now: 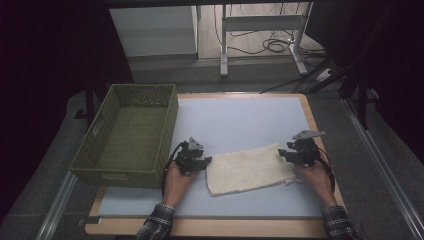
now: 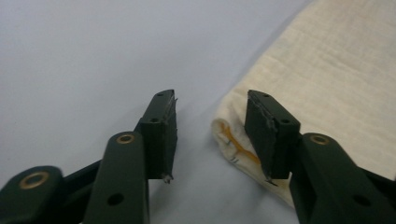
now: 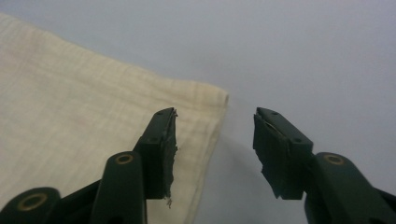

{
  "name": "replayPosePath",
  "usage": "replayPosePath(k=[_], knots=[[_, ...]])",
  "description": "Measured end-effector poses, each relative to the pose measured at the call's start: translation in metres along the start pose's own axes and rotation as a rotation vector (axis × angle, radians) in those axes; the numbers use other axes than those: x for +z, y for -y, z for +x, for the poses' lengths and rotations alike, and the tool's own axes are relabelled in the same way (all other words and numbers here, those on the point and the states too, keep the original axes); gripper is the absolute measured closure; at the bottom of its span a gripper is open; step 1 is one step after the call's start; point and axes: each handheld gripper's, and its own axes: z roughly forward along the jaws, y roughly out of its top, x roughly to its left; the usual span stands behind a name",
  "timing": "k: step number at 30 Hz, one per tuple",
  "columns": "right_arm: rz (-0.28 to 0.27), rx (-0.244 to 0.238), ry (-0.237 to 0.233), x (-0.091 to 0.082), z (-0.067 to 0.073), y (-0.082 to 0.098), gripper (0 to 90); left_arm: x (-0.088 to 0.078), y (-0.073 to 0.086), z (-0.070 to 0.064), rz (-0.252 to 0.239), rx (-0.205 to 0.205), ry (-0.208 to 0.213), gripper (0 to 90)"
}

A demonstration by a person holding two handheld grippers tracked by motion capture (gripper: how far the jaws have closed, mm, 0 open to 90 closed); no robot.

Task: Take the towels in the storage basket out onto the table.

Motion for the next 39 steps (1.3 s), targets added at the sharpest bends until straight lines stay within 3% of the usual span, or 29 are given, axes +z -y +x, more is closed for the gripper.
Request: replayPosePath(k=[6,10,15,17,24,25,27,32,39], knots=[[-0.011,-0.004,-0.012,-0.011,0.013,0.003,39.0,0.001,0.002,0.002,-0.014,-0.003,0.013,50.6],[-0.006,-0.004,-0.066,-0.017,0.022,0.005,34.4,0.001,0.002,0.003,-0.015,-0.008,0.018,50.2],[0.006,0.051,-0.168,-0.019,0.032,0.007,30.3,0.002,0.003,0.003,-0.017,-0.011,0.020,50.1],[0.024,0.053,-0.202,-0.018,0.036,0.008,30.3,0.002,0.003,0.003,-0.018,-0.011,0.020,50.0],[0.030,-0.029,-0.230,-0.014,0.065,0.007,33.9,0.002,0.003,0.003,-0.019,-0.005,0.019,50.0],[0.026,-0.068,-0.251,-0.013,0.080,0.005,38.1,0.002,0.003,0.003,-0.019,-0.005,0.018,50.0],[0.028,-0.098,-0.271,-0.010,0.092,0.002,38.8,0.002,0.003,0.003,-0.020,-0.005,0.019,49.9],[0.034,-0.143,-0.326,-0.003,0.117,-0.005,40.4,0.002,0.003,0.004,-0.019,-0.006,0.021,49.8],[0.029,-0.206,-0.398,0.006,0.154,-0.013,52.2,0.002,0.003,0.004,-0.019,-0.006,0.021,49.7]])
